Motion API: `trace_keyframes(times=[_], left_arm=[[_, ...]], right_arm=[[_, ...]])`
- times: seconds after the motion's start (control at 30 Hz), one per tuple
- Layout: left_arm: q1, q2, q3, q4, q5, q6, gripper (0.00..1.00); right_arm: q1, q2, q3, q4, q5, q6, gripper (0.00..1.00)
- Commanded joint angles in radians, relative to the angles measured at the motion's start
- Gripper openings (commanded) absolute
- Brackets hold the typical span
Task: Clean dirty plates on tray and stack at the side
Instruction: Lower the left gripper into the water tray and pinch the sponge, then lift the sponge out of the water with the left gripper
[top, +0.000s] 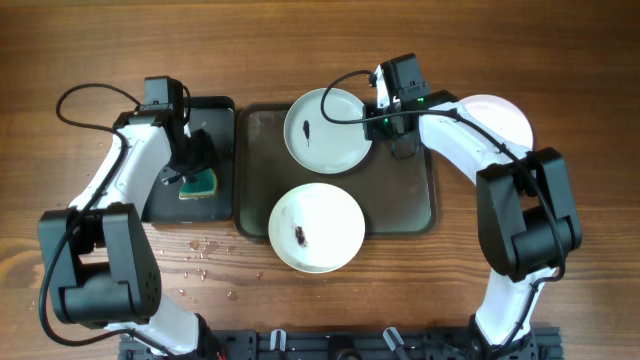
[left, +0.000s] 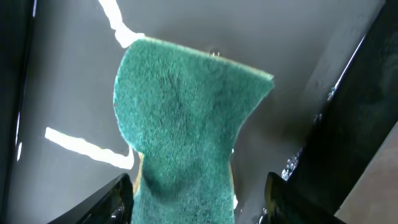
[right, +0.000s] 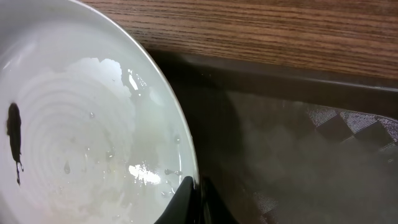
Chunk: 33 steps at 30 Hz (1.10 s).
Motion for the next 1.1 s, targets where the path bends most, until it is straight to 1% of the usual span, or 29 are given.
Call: trace_keyframes(times=[0.0, 0.27, 0.3, 0.33, 0.37, 0.4, 0.43, 0.47, 0.5, 0.53, 0.63, 0.9, 0.97, 1.0, 1.03, 1.07], left_arm=[[0.003, 0.012, -0.028, 0.03, -0.017, 0.005, 0.64], [0.003, 0.013, -0.099, 0.105, -0.017, 0.005, 0.65], [0.003, 0.013, -0.1, 0.104, -0.017, 0.005, 0.62], [0.003, 0.013, -0.1, 0.105, -0.017, 0.005, 0.47], [0.003, 0.013, -0.1, 0.105, -0.017, 0.005, 0.28], [0.003, 0.013, -0.1, 0.109, -0.017, 0.005, 0.2], [0.003, 0.013, -0.1, 0.112, -0.017, 0.005, 0.16], [0.003, 0.013, -0.1, 0.116, -0.017, 0.005, 0.17], [0.003, 0.013, -0.1, 0.116, -0.017, 0.005, 0.2], [0.003, 0.013, -0.1, 0.116, -0.017, 0.005, 0.45], [0.003, 0.013, -0.1, 0.114, -0.017, 0.005, 0.47], [0.003, 0.046, -0.105, 0.123, -0.017, 0.005, 0.44], [0.003, 0.064, -0.105, 0.123, -0.016, 0.005, 0.33], [0.003, 0.067, -0.105, 0.123, -0.016, 0.005, 0.22], [0.003, 0.068, -0.105, 0.123, -0.016, 0.005, 0.07], [0.003, 0.068, -0.105, 0.124, -0.016, 0.005, 0.04]], right_arm=[[0.006, 0.025, -0.01, 0.011, 0.017, 0.001, 0.06], [0.006, 0.025, -0.01, 0.013, 0.016, 0.001, 0.06], [0.006, 0.025, -0.01, 0.013, 0.016, 0.001, 0.06], [0.006, 0.025, -0.01, 0.013, 0.016, 0.001, 0.06], [0.006, 0.025, -0.01, 0.013, 0.017, 0.002, 0.06], [0.006, 0.025, -0.01, 0.013, 0.016, 0.001, 0.06], [0.006, 0.025, -0.01, 0.013, 0.017, 0.001, 0.06], [0.006, 0.025, -0.01, 0.012, 0.016, 0.001, 0.06], [0.006, 0.025, -0.01, 0.012, 0.016, 0.001, 0.06], [0.006, 0.025, -0.01, 0.012, 0.017, 0.001, 0.06], [0.006, 0.025, -0.01, 0.011, 0.017, 0.0, 0.06], [0.006, 0.025, -0.01, 0.011, 0.017, -0.001, 0.06], [0.006, 0.025, -0.01, 0.011, 0.017, -0.002, 0.06], [0.006, 0.025, -0.01, 0.011, 0.017, -0.002, 0.06], [0.006, 0.025, -0.01, 0.011, 0.017, -0.002, 0.06], [0.006, 0.025, -0.01, 0.011, 0.017, -0.002, 0.06]])
